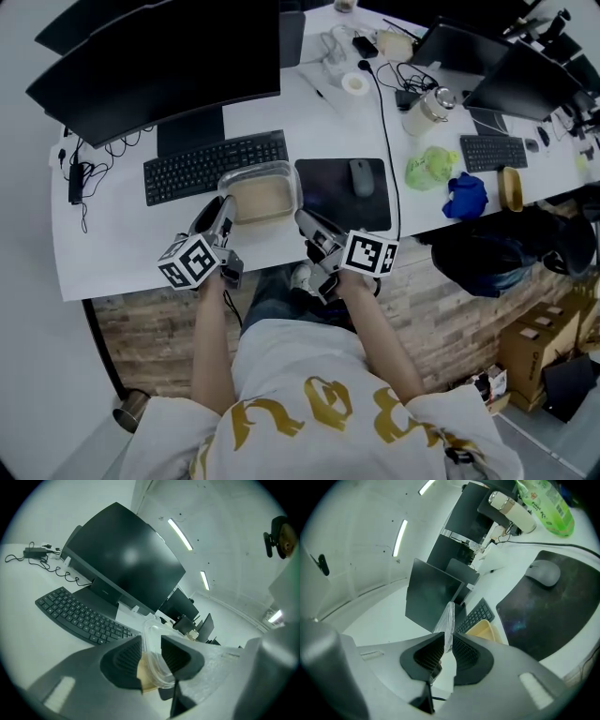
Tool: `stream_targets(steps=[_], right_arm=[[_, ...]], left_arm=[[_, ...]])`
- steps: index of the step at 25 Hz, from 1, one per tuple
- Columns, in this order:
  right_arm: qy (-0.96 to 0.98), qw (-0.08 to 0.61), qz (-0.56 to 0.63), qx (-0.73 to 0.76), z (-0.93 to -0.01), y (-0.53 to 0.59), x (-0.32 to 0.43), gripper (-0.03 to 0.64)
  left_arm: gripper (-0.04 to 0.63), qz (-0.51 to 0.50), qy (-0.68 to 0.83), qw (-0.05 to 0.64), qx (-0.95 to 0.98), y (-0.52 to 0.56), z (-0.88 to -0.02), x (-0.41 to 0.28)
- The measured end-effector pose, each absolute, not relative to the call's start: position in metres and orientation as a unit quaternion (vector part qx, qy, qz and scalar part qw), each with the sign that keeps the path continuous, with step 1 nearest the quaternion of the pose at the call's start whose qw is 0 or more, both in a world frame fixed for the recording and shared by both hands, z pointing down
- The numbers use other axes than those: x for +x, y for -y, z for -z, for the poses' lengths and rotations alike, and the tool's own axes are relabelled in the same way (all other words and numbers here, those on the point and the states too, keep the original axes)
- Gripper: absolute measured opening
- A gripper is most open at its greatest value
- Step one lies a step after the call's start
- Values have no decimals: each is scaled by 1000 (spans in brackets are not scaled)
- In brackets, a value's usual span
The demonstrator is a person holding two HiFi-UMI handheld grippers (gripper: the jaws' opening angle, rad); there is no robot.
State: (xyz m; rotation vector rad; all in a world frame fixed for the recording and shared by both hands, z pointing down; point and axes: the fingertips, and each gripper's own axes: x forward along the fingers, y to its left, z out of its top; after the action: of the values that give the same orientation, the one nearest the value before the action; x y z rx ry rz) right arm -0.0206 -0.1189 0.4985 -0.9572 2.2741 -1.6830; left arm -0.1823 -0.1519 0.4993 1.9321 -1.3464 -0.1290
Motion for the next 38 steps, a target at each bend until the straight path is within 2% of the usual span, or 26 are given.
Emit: stream_targets(steps=[20, 38], right_arm=[[-783, 111, 535, -297, -440, 117, -18, 63], [-792, 117, 530, -281, -434, 128, -22, 61]], left_arm=[[121, 66, 526, 345, 775, 148, -438, -180], [121, 71, 532, 336, 774, 153, -430, -184]])
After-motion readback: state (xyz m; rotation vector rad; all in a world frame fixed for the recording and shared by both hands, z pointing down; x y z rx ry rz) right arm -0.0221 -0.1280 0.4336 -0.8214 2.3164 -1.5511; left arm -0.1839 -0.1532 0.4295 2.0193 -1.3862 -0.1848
